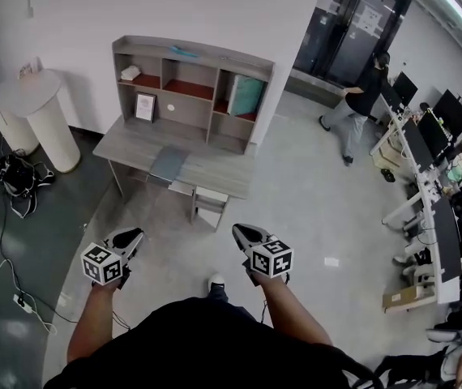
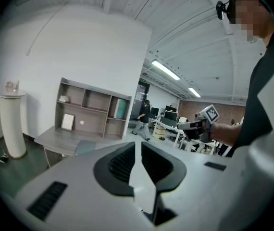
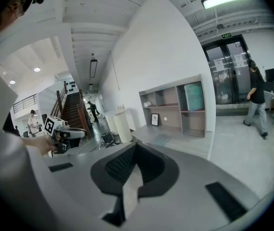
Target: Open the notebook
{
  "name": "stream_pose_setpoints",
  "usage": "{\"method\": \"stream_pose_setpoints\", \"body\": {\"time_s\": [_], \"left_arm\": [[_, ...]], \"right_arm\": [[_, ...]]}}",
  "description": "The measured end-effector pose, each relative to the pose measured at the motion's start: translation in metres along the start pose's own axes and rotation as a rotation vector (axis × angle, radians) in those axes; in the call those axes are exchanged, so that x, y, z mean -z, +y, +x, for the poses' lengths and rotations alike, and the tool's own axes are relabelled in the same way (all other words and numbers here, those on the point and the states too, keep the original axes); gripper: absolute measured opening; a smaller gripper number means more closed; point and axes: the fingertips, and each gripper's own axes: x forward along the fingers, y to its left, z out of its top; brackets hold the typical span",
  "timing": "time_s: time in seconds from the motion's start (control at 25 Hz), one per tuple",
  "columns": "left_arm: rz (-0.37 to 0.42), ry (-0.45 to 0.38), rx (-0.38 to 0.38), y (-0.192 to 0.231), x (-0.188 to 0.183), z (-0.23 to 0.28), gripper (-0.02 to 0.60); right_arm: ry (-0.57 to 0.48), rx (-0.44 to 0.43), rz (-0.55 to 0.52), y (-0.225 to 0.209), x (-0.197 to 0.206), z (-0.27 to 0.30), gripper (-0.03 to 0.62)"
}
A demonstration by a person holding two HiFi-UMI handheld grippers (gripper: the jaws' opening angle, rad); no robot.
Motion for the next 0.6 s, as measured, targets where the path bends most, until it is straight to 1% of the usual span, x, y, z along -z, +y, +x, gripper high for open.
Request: {"method": "stream_pose_setpoints", "body": {"time_s": [0.08,0.2,0.44,0.6], "left_arm": [[-0.002,0.012,-0.011,0.003,0.003,0.010,0.044],[-0.013,0.025,-0.046,0.013,0.004,0.021,0.044],[-0.024,0.034,-0.117,0.046,-0.011,0.061,0.044],[-0.048,0.026,-0.161,0.064,-0.020,0.090,0.044]], "right_arm": [[0.004,-0.011,0.008,-0.012,0.001,0.008,0.000],[0.017,-0.034,0.007,-0.031,-0.002,0.024,0.000],[0.033,-0.086,-0.027,-0.077,-0.034,0.075,0.000],[0.055,-0.124,-0.041,-0.107,-0.049,0.105,0.000]]}}
